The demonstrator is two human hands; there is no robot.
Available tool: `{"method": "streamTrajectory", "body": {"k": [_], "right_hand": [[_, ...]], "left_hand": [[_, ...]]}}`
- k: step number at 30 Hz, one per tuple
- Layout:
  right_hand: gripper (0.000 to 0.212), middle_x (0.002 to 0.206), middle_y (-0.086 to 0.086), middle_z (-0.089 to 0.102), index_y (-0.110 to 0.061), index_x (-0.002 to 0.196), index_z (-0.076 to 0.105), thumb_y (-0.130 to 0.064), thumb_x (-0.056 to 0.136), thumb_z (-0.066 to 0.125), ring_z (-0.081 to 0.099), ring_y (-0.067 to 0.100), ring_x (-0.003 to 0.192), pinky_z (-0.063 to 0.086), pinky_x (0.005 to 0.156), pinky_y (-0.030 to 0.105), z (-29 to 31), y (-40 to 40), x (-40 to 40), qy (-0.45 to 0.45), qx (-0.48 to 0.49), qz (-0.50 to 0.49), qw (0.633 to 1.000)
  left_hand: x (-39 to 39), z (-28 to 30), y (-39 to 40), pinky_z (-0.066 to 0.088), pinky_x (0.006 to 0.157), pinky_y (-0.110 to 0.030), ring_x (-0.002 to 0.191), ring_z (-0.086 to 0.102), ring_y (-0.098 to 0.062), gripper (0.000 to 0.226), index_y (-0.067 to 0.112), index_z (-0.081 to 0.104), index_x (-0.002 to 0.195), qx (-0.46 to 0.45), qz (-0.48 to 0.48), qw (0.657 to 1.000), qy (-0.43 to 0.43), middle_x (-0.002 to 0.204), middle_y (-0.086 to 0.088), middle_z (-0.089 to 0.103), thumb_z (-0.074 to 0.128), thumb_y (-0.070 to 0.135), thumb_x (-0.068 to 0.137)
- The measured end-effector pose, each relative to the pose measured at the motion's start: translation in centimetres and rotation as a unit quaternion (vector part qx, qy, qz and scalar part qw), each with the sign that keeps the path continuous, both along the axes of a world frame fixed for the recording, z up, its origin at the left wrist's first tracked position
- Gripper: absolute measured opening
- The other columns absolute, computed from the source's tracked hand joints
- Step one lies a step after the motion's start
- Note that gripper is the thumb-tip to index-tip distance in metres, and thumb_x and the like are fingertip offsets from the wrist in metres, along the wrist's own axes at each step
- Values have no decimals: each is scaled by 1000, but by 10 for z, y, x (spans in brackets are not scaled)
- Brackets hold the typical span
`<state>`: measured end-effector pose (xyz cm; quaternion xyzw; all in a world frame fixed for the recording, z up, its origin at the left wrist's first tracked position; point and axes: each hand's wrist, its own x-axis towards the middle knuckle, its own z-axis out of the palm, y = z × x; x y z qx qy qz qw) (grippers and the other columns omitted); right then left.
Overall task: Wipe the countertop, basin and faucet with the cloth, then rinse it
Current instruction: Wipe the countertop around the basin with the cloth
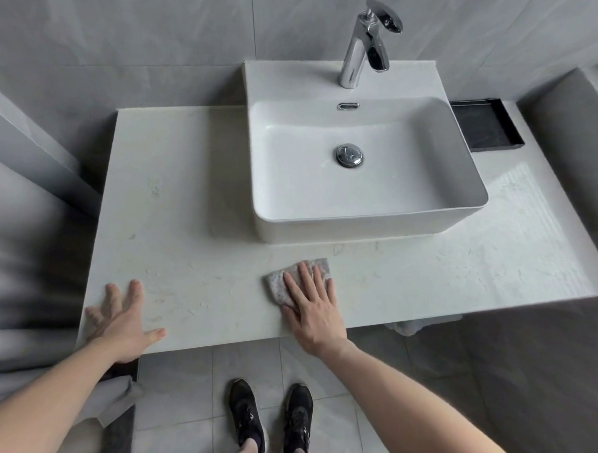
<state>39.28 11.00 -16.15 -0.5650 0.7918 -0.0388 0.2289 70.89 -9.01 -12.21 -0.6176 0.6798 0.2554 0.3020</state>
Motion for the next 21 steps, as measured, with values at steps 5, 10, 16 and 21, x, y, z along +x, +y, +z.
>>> {"method": "streamTrajectory", "body": {"k": [5, 10, 16, 21], "right_hand": [[65, 172, -3, -12, -38, 163, 3, -55, 105, 27, -15, 23, 158, -4, 129, 47, 1, 34, -61, 22, 1, -69, 997], [65, 172, 0, -12, -39, 163, 0, -53, 104, 25, -8, 26, 159, 0, 128, 54, 12, 76, -156, 45, 71, -222, 971], [57, 169, 6, 9, -45, 152, 22, -61, 97, 26, 12, 39, 153, 14, 120, 64, 26, 90, -249, 84, 121, -344, 927], [69, 171, 6, 6, -27, 163, 11, -56, 101, 24, 6, 40, 155, 9, 123, 58, 11, 67, -244, 57, 99, -392, 913]], "left_hand": [[-2, 1, 0, 1, 124, -54, 146, -10, -57, 119, 33, -20, 156, -13, -4, 1000, 7, 162, -11, -32, 69, 61, 82], [1, 0, -1, 3, 124, -53, 147, -9, -56, 121, 34, -19, 157, -19, -8, 1000, 9, 162, -11, -31, 70, 63, 80], [8, -9, -6, 7, 123, -54, 150, -8, -50, 124, 35, -20, 156, -37, -16, 999, 7, 163, -11, -30, 68, 70, 75], [3, -7, -3, 10, 123, -54, 148, -6, -55, 120, 37, -19, 156, -37, -12, 999, 3, 164, -6, -28, 69, 65, 79]]}}
